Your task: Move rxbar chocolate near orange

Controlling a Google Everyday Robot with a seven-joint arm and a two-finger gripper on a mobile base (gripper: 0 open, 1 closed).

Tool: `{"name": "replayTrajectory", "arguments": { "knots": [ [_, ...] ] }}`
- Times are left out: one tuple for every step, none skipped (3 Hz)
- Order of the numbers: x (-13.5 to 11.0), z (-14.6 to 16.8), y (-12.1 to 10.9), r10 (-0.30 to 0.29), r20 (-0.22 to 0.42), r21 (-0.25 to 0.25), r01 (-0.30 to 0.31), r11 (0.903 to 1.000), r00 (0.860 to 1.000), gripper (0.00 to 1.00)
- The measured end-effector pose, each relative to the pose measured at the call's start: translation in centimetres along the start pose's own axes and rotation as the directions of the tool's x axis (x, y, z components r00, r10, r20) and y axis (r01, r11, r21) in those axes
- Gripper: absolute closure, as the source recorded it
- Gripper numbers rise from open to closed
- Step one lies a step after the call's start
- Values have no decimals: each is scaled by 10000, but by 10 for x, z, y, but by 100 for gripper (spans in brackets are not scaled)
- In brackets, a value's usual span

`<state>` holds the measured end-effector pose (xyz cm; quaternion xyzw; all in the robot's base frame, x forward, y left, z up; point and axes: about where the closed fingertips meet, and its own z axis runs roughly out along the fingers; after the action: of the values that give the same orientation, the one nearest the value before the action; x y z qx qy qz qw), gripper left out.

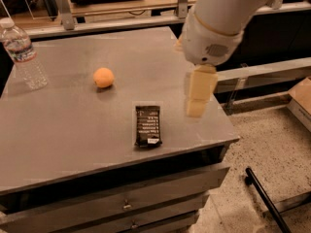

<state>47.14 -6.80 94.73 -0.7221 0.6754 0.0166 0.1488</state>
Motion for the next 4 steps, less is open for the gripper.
{"name": "replayTrajectory", "arguments": {
  "knots": [
    [-32, 34, -16, -111, 139, -774, 121, 9969, 9998, 0],
    [-43, 78, -23, 686, 303, -1453, -635, 9873, 9972, 0],
    [-43, 95, -20, 988, 1038, -1662, -807, 9828, 9897, 0],
    [-43, 95, -20, 988, 1038, -1662, -807, 9828, 9897, 0]
  ]
}}
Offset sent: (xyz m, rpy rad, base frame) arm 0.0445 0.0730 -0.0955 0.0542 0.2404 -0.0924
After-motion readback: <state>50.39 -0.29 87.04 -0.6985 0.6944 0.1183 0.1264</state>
